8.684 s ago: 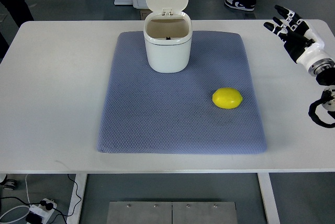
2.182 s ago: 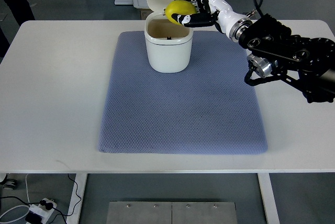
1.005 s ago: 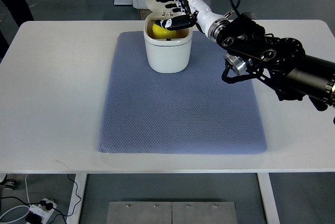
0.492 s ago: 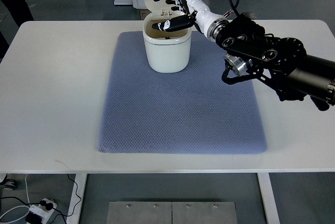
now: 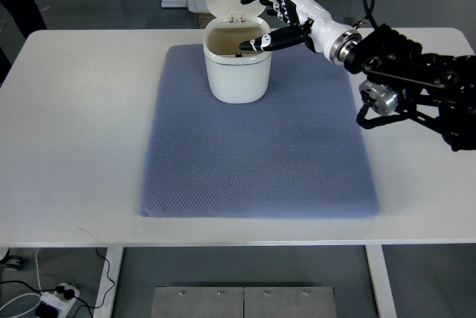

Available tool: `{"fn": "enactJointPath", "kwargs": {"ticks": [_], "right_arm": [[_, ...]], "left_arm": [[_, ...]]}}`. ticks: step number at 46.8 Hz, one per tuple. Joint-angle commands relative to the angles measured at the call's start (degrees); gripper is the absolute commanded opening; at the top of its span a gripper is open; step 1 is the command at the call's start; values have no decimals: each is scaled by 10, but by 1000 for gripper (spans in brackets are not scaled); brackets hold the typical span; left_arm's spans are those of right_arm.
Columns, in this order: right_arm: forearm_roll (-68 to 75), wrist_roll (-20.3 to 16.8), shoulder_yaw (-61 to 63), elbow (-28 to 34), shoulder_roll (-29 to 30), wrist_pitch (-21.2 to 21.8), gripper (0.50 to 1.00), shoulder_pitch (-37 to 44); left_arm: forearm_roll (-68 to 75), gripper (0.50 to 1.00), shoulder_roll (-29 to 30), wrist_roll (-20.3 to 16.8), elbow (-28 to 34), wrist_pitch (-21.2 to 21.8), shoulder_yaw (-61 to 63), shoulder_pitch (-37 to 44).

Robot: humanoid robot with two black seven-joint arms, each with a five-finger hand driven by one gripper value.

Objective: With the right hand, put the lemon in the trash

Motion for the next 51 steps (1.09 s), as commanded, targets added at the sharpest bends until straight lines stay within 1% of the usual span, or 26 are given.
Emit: {"fn": "enactJointPath", "kwargs": {"ticks": [1,5,13,20,29,36,40,51], "right_arm": [[0,0,16,30,-36,1,1000,-17],[0,0,40,44,-67,1,1000,-45],[0,0,104,39,-103,-3,1000,-123],[0,1,184,34,-111,-3,1000,-205],[1,6,275,26,-115,-3,1000,-284],[13,3,354,13,-106,-2,1000,-334],[35,3,386,8,-91,0,1000,-359],[66,3,420,-28,-35,4,1000,-366]], "left_arm": [[0,1000,0,0,0,0,0,0],[0,1000,0,0,0,0,0,0],[0,1000,0,0,0,0,0,0],[0,1000,0,0,0,0,0,0],[0,1000,0,0,0,0,0,0],[0,1000,0,0,0,0,0,0],[0,1000,0,0,0,0,0,0],[0,1000,0,0,0,0,0,0]]}}
